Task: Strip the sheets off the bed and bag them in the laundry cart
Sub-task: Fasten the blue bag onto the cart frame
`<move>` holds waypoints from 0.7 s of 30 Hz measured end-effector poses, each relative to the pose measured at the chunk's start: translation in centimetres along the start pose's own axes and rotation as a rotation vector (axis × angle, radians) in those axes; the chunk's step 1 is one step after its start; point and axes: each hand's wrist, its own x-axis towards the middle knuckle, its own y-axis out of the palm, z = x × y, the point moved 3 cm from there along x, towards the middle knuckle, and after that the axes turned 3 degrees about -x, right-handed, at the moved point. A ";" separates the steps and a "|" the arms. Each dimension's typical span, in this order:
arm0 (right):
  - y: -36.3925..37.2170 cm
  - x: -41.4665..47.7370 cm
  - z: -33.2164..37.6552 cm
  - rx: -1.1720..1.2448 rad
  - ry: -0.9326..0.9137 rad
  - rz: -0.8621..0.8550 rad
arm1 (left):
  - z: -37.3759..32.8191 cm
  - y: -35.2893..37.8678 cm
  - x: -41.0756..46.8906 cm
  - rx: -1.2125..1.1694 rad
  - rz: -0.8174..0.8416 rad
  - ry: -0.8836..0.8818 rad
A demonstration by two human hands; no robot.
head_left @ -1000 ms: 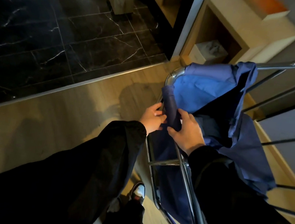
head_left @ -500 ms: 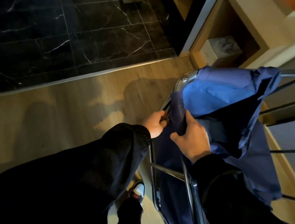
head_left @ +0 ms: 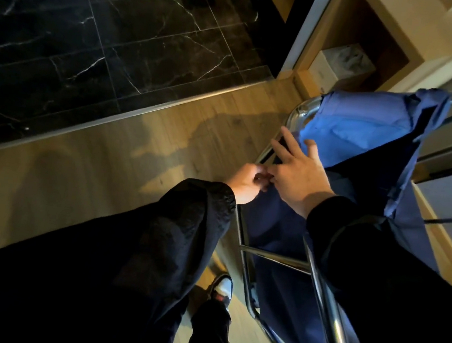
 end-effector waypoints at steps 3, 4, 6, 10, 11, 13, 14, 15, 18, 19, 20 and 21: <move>-0.4 0.1 0.0 -0.015 -0.065 -0.098 | -0.1 -0.2 -0.2 0.079 0.013 0.007; -0.7 0.1 0.1 -0.036 -0.078 -0.130 | -0.3 -0.1 -0.5 0.099 0.019 0.015; -0.6 0.5 0.7 -0.118 -0.107 -0.025 | -0.6 0.0 -0.7 0.132 0.018 0.036; -0.5 1.3 1.4 -0.227 -0.188 0.070 | -0.9 -0.4 -0.9 0.275 0.022 0.087; -0.6 1.4 1.3 -0.237 -0.223 0.061 | -1.0 -0.6 -0.9 0.267 0.022 0.090; -0.7 1.6 1.1 -0.244 -0.278 0.047 | -1.1 -0.8 -0.9 0.261 0.016 0.098; -0.6 1.7 1.0 -0.248 -0.295 0.045 | -1.2 -0.8 -0.9 0.266 0.018 0.104; -0.6 1.9 1.0 -0.248 -0.299 0.046 | -1.2 -0.9 -0.9 0.272 0.023 0.103; -0.3 2.3 1.2 -0.226 -0.293 0.034 | -1.2 -1.1 -0.8 0.273 0.043 0.092; -0.4 2.4 1.2 -0.220 -0.303 0.010 | -1.3 -1.2 -0.8 0.278 0.046 0.101; -0.5 2.5 1.3 -0.215 -0.310 0.002 | -1.3 -1.3 -0.8 0.279 0.043 0.114; -0.5 2.6 1.3 -0.208 -0.317 0.029 | -1.4 -1.3 -0.9 0.272 0.044 0.132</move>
